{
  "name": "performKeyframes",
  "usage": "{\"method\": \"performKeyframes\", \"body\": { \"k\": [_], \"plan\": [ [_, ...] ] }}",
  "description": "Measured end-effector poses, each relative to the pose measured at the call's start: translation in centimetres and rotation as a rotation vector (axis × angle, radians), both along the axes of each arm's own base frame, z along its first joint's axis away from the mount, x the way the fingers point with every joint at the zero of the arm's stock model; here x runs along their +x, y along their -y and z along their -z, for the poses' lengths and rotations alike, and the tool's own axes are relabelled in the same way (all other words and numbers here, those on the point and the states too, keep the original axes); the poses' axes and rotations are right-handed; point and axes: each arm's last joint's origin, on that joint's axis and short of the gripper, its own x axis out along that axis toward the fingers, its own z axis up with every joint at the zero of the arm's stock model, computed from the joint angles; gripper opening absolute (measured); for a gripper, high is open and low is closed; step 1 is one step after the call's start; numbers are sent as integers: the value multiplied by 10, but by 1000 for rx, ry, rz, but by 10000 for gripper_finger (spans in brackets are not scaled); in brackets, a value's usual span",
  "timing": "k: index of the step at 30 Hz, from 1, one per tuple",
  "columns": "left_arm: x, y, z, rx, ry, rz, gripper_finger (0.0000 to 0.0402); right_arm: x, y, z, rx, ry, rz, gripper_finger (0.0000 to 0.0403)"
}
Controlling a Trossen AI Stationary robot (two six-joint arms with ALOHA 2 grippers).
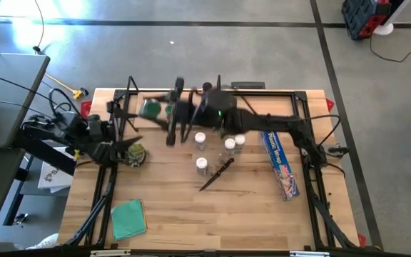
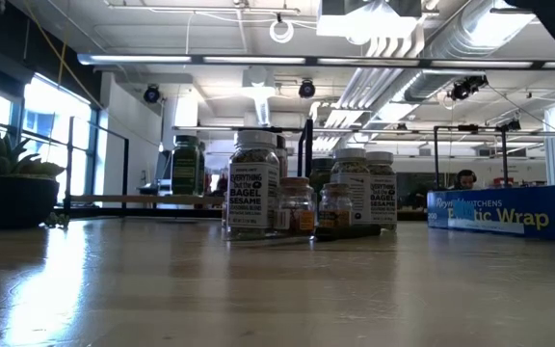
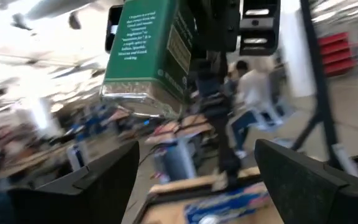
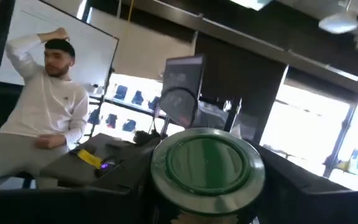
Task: Shelf spices
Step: Put the green lid seasoning bottle on the shelf
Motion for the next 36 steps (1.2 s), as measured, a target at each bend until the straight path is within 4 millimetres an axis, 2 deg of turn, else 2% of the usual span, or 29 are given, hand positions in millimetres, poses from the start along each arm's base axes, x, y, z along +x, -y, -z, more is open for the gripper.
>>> {"method": "performKeyframes", "body": {
  "k": [7, 12, 14, 19, 26, 31, 36],
  "plan": [
    [-19, -10, 1, -11, 4, -146, 318, 4, 38, 10, 14, -72, -63, 189],
    [-19, -9, 15, -74, -112, -90, 319, 7, 65, 29, 53, -222, -182, 189],
    [-17, -8, 15, -83, -113, -76, 319, 12, 61, 37, 57, -252, -248, 189],
    [-9, -5, 17, -88, -142, -59, 319, 15, 37, 39, 8, -243, -364, 189],
    [10, 6, 14, -53, -136, 144, 319, 17, -1, 41, -25, -240, -353, 189],
    [28, 13, 17, -4, -172, 174, 319, 19, -6, 45, -36, -270, -281, 189],
    [34, 14, 16, 19, -157, 153, 319, 17, -14, 44, -50, -271, -251, 189]
  ]
}}
